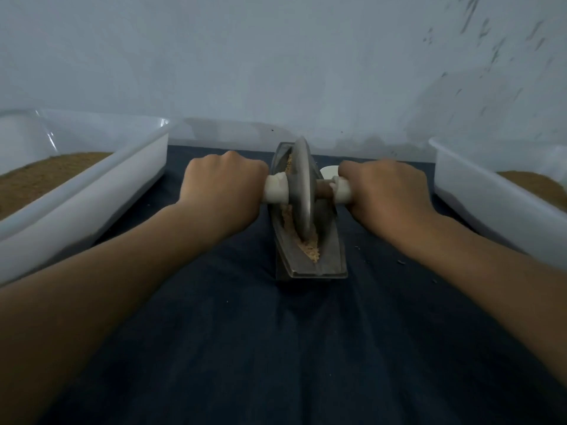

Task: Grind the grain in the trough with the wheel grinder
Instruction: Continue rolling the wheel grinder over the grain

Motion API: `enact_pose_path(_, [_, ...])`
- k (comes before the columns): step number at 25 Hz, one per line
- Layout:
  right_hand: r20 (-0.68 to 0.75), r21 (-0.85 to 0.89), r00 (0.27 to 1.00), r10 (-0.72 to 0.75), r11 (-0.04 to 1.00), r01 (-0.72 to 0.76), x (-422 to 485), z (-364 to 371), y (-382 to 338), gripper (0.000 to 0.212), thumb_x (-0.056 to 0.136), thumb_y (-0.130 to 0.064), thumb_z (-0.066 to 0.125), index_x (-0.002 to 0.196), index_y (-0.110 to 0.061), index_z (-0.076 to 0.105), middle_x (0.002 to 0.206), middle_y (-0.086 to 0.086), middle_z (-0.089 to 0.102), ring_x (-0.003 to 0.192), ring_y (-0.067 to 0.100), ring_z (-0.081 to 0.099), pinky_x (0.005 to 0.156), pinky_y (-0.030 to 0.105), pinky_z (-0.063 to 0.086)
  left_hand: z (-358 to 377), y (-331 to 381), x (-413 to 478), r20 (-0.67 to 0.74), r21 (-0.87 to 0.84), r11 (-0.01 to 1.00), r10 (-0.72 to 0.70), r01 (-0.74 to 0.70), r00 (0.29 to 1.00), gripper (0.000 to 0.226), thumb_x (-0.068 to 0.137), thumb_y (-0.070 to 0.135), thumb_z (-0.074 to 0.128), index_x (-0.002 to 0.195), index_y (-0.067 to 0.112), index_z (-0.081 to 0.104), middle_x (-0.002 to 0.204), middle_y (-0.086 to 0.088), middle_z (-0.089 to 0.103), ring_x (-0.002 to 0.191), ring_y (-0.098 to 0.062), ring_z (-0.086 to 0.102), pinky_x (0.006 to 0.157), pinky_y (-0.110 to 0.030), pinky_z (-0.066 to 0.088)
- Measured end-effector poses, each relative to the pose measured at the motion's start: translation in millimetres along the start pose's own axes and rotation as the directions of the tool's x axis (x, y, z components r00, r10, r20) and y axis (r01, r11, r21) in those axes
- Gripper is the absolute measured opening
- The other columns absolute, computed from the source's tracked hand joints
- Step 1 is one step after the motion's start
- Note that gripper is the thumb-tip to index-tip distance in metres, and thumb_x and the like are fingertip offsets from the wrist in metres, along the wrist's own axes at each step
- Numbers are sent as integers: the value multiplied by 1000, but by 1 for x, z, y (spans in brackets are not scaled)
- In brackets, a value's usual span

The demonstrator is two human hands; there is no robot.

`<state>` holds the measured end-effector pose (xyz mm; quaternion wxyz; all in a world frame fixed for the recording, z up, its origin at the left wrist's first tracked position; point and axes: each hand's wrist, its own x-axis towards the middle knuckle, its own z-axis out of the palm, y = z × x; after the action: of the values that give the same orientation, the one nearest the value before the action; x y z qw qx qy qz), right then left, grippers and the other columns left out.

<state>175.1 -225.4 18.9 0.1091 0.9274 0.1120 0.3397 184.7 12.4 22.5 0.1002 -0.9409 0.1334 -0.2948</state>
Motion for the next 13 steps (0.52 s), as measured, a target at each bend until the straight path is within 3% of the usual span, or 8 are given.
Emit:
enact_pose_path(2, [-52,4,998,-28,1000,28,-17,-12,2,40,69,-13,77,76,-29,41,56,-9,38,49,25,40,50,20,12,-7,-1,-20,-106,44,998,44,-40,993,31,73,23,71,74,25,40,55,4,27,43,-14,17,46,-23,13])
enact_pose_path(4, [-31,-5,999,-13,1000,13,-22,-11,5,42,63,-12,79,74,-28,42,54,-8,41,46,25,41,51,18,11,-8,-2,-19,-118,73,997,37,-29,992,37,67,21,72,70,25,36,53,4,23,43,-14,11,48,-22,8])
enact_pose_path(7, [-19,-35,999,40,999,-41,1,6,-2,27,78,-17,74,82,-28,51,64,-1,51,59,30,53,50,25,20,12,2,2,-55,30,1000,-8,10,998,23,80,21,66,77,24,44,59,2,30,46,-17,23,47,-26,18])
enact_pose_path(8, [15,-21,998,56,998,-56,12,11,-5,16,85,-22,71,91,-26,58,74,3,59,69,33,59,52,29,25,16,3,13,-25,2,1000,-22,22,999,13,84,22,63,82,23,51,64,1,36,50,-18,32,49,-29,26])
enact_pose_path(10, [104,-9,990,92,996,-92,29,14,-9,17,92,-27,67,109,-23,63,95,9,67,87,35,64,59,33,32,14,4,30,74,-37,998,-49,52,996,7,90,22,60,97,22,61,76,-3,48,67,-26,51,58,-35,37])
enact_pose_path(11, [132,-2,987,96,995,-96,32,14,-9,19,93,-26,65,112,-22,63,99,10,67,91,35,64,61,34,33,11,5,33,106,-43,998,-51,56,993,11,90,22,59,100,22,63,80,-4,50,73,-28,55,60,-36,39])
enact_pose_path(13, [133,6,989,65,998,-66,22,5,-7,16,92,-24,64,108,-22,60,94,7,66,86,34,62,61,34,34,4,5,23,101,-29,999,-40,43,994,8,89,21,59,97,22,61,74,-1,45,67,-26,51,58,-35,37])
